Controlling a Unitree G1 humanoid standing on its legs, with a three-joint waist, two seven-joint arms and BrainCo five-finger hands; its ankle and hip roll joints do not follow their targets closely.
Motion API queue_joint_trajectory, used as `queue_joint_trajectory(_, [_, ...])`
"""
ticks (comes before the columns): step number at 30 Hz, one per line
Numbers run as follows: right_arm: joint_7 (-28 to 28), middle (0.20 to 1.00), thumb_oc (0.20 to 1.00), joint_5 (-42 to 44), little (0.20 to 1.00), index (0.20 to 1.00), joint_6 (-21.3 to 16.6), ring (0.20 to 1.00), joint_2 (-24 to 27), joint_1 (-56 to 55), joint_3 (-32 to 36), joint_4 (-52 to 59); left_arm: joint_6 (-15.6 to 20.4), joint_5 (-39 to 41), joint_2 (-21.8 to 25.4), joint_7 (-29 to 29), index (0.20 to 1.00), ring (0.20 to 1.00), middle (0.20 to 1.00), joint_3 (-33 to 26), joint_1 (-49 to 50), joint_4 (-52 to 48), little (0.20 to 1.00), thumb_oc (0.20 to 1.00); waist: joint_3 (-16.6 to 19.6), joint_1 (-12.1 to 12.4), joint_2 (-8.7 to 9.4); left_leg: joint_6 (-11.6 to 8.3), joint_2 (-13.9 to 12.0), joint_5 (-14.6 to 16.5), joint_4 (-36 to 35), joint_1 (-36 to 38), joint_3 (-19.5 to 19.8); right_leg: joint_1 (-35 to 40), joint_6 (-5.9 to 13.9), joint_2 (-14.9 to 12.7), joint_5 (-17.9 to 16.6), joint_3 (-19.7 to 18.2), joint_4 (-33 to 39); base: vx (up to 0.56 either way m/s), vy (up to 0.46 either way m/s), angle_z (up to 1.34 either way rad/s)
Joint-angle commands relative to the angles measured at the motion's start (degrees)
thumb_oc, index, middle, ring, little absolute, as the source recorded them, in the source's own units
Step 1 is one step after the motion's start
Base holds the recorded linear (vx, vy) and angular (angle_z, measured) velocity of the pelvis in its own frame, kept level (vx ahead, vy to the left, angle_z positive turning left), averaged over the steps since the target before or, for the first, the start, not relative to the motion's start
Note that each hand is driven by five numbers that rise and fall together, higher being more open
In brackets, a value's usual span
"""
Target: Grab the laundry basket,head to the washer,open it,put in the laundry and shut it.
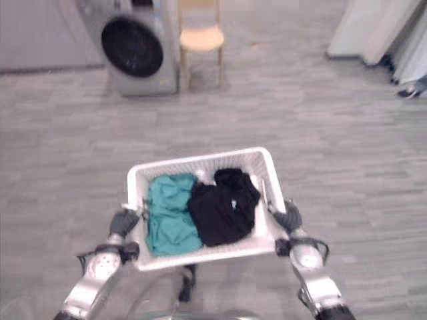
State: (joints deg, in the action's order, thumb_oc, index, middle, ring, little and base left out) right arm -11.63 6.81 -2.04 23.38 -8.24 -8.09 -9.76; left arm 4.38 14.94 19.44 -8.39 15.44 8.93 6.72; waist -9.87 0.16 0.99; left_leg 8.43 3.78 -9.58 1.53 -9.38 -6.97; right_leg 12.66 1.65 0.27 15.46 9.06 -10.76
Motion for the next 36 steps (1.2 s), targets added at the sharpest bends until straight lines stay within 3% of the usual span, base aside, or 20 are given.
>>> queue_joint_trajectory(1, [5.67, 0.2, 0.2, 4.59, 0.2, 0.2, -7.06, 0.2, -2.77, 6.38, -0.84, 6.93, 3.17, -0.15, -0.21, 4.23, 0.2, 0.2, 0.2, 0.34, -4.11, -3.78, 0.2, 0.2, 0.13, 1.52, 1.71, -6.58, -0.61, 14.62, 2.32, 8.56, -0.22, -6.67, 3.19, -5.41, -11.46, -0.95, 8.26, 0.25, 0.153, -0.37])
queue_joint_trajectory(5, [6.34, 0.2, 0.2, 4.81, 0.2, 0.2, -7.27, 0.2, -4.17, 6.95, -1.55, 6.16, 3.0, -0.3, 1.07, 4.22, 0.2, 0.2, 0.2, -0.53, -3.62, -4.11, 0.2, 0.2, -0.02, 1.89, 1.59, -4.67, -0.98, 17.51, 2.54, 11.7, -1.92, -10.27, 5.05, -7.21, -12.27, -1.11, -3.08, 0.21, 0.137, -0.29])
queue_joint_trajectory(8, [6.8, 0.2, 0.2, 4.82, 0.2, 0.2, -7.01, 0.2, -4.49, 6.97, -2.02, 5.98, 3.14, -0.33, 1.54, 4.1, 0.2, 0.2, 0.2, -0.86, -3.5, -4.58, 0.2, 0.2, -0.28, 1.82, 1.48, -4.2, -1.05, 18.57, 1.77, 13.68, -2.08, -14.14, 5.61, -7.89, -13.99, -0.77, -5.72, 0.2, 0.035, -0.27])
queue_joint_trajectory(11, [7.2, 0.2, 0.2, 5.73, 0.2, 0.2, -6.82, 0.2, -4.15, 8.13, -2.4, 6.44, 3.57, 0.42, 1.66, 3.65, 0.2, 0.2, 0.2, -1.79, -3.56, -5.18, 0.2, 0.2, -1.16, -0.12, 1.02, -4.63, -1.01, 21.56, -1.01, 19.87, -1.04, -21.92, 5.5, -8.65, -17.33, 1.63, 3.36, 0.38, -0.022, -0.11])
queue_joint_trajectory(15, [7.23, 0.2, 0.2, 5.98, 0.2, 0.2, -6.79, 0.2, -3.96, 8.22, -2.15, 6.5, 3.93, -0.24, 1.4, 3.35, 0.2, 0.2, 0.2, -2.42, -4.14, -4.42, 0.2, 0.2, -1.93, -1.51, 0.85, -5.65, -1.5, 23.81, -1.11, 23.42, 0.73, -25.31, 6.73, -8.78, -19.83, 3.22, 9.74, 0.31, -0.066, 0.03])
queue_joint_trajectory(19, [7.59, 0.2, 0.2, 5.61, 0.2, 0.2, -6.99, 0.2, -3.59, 7.58, -1.58, 6.45, 4.49, -0.51, 0.95, 3.73, 0.2, 0.2, 0.2, -2.72, -4.36, -4.04, 0.2, 0.2, -0.95, -2.67, 0.82, -7.21, -2.49, 25.88, -0.85, 27.59, 3.2, -25.24, 7.21, -9.94, -22.69, 4.4, 10.63, 0.45, -0.197, 0.3])
queue_joint_trajectory(22, [7.69, 0.2, 0.2, 5.5, 0.2, 0.2, -6.96, 0.2, -3.14, 6.83, -1.72, 6.3, 4.38, 0.21, 0.13, 3.59, 0.2, 0.2, 0.2, -1.88, -3.85, -4.1, 0.2, 0.2, 0.47, -3.38, -0.64, -10.08, -5.79, 21.92, 3.05, 27.68, 4.1, -23.94, 5.13, -8.18, -22.26, 3.85, 8.19, 0.36, -0.213, 0.58])
queue_joint_trajectory(23, [7.7, 0.2, 0.2, 5.5, 0.2, 0.2, -6.96, 0.2, -3.15, 6.84, -1.72, 6.3, 4.37, 0.2, 0.14, 3.59, 0.2, 0.2, 0.2, -1.89, -3.86, -4.1, 0.2, 0.2, 0.56, -3.49, -0.42, -10.08, -5.58, 21.65, 2.94, 27.5, 4.23, -24.06, 5.11, -8.42, -22.42, 3.88, 8.3, 0.28, -0.216, 0.74])
queue_joint_trajectory(24, [7.54, 0.2, 0.2, 5.42, 0.2, 0.2, -6.95, 0.2, -2.79, 6.7, -1.78, 6.04, 4.33, 0.44, 0.0, 3.56, 0.2, 0.2, 0.2, -1.61, -4.01, -3.77, 0.2, 0.2, 0.9, -3.5, -1.2, -11.51, -7.13, 18.52, 5.43, 26.82, 4.16, -22.76, 4.41, -7.45, -21.72, 4.48, 8.29, 0.29, -0.256, 0.56])
queue_joint_trajectory(25, [7.34, 0.2, 0.2, 5.44, 0.2, 0.2, -7.04, 0.2, -2.17, 6.12, -1.9, 6.22, 4.26, 0.8, -0.21, 3.51, 0.2, 0.2, 0.2, -1.31, -3.88, -3.74, 0.2, 0.2, 1.07, -3.63, -1.2, -13.1, -8.71, 13.02, 15.11, 23.25, 3.92, -20.48, 2.67, -6.72, -20.27, 5.1, 8.85, 0.29, -0.255, 0.3])
queue_joint_trajectory(26, [7.35, 0.2, 0.2, 5.45, 0.2, 0.2, -7.04, 0.2, -2.19, 6.13, -1.9, 6.22, 4.26, 0.79, -0.19, 3.51, 0.2, 0.2, 0.2, -1.32, -3.9, -3.74, 0.2, 0.2, 1.19, -3.77, -0.97, -13.06, -8.46, 12.8, 15.13, 22.95, 4.08, -20.63, 2.66, -6.99, -20.44, 5.16, 8.96, 0.27, -0.239, 0.04])
queue_joint_trajectory(27, [6.92, 0.2, 0.2, 5.58, 0.2, 0.2, -7.12, 0.2, -1.88, 6.02, -1.75, 6.1, 4.13, 0.91, -0.3, 3.41, 0.2, 0.2, 0.2, -1.23, -3.93, -3.69, 0.2, 0.2, 0.85, -3.5, -0.34, -13.11, -8.98, 10.72, 20.19, 20.16, 3.25, -18.52, 1.72, -6.99, -19.4, 5.81, 9.66, 0.19, -0.146, 0.02])
queue_joint_trajectory(29, [6.71, 0.2, 0.2, 5.61, 0.2, 0.2, -6.71, 0.2, -1.16, 6.08, -1.81, 6.66, 4.11, 1.18, -0.55, 3.35, 0.2, 0.2, 0.2, -1.25, -3.98, -3.61, 0.2, 0.2, -0.05, -1.95, 0.84, -10.87, -6.44, 14.24, 22.78, 14.76, 2.05, -15.35, 1.07, -7.34, -17.6, 5.37, 10.9, 0.37, -0.158, -0.08])
queue_joint_trajectory(30, [6.33, 0.2, 0.2, 5.76, 0.2, 0.2, -6.65, 0.2, -0.76, 6.11, -1.18, 6.98, 4.16, 1.41, -0.93, 3.56, 0.2, 0.2, 0.2, -1.31, -3.74, -3.76, 0.2, 0.2, -0.53, -0.47, 1.91, -8.98, -4.62, 18.3, 19.01, 10.39, -0.58, -12.26, 1.93, -8.0, -16.3, 5.53, 12.04, 0.45, -0.096, -0.3])
queue_joint_trajectory(31, [6.27, 0.2, 0.2, 5.89, 0.2, 0.2, -6.73, 0.2, -0.67, 5.92, -0.91, 7.11, 4.16, 1.39, -1.15, 3.71, 0.2, 0.2, 0.2, -1.31, -3.58, -3.56, 0.2, 0.2, -0.83, 0.18, 2.27, -8.35, -4.07, 19.53, 16.33, 8.38, -1.73, -11.06, 2.22, -8.15, -15.63, 5.62, 12.54, 0.43, -0.065, -0.37])
queue_joint_trajectory(32, [6.28, 0.2, 0.2, 6.16, 0.2, 0.2, -6.75, 0.2, -0.69, 5.85, -0.81, 7.09, 4.16, 1.38, -1.26, 3.66, 0.2, 0.2, 0.2, -1.32, -3.52, -3.36, 0.2, 0.2, -1.1, 0.67, 2.32, -8.31, -3.97, 18.61, 14.26, 6.28, -2.29, -10.04, 2.28, -7.84, -15.21, 5.61, 12.78, 0.3, -0.007, -0.17])
queue_joint_trajectory(34, [5.93, 0.2, 0.2, 6.03, 0.2, 0.2, -6.88, 0.2, -0.69, 5.75, -0.62, 6.71, 4.04, 1.26, -1.15, 3.52, 0.2, 0.2, 0.2, -1.24, -3.6, -3.06, 0.2, 0.2, -1.64, 2.0, 1.69, -9.23, -4.15, 12.86, 7.6, 2.13, -2.2, -7.15, 2.32, -6.01, -13.89, 4.9, 13.97, 0.25, 0.002, -0.03])
queue_joint_trajectory(35, [5.93, 0.2, 0.2, 6.02, 0.2, 0.2, -6.9, 0.2, -0.69, 5.74, -0.59, 6.69, 4.04, 1.26, -1.16, 3.52, 0.2, 0.2, 0.2, -1.2, -3.61, -3.05, 0.2, 0.2, -1.67, 2.0, 1.78, -9.31, -4.02, 12.54, 6.96, 2.52, -2.18, -6.99, 2.29, -6.07, -13.88, 4.93, 14.11, 0.35, 0.015, -0.37])
queue_joint_trajectory(36, [5.31, 0.2, 0.2, 5.86, 0.2, 0.2, -6.87, 0.2, -0.86, 5.65, -0.3, 6.18, 3.94, 1.36, -1.24, 3.56, 0.2, 0.2, 0.2, -1.22, -3.53, -3.02, 0.2, 0.2, -2.11, 3.26, 1.5, -10.18, -4.42, 8.5, 1.31, -0.67, -3.13, -4.12, 2.08, -5.0, -12.18, 4.67, 14.59, 0.39, 0.042, -0.49])
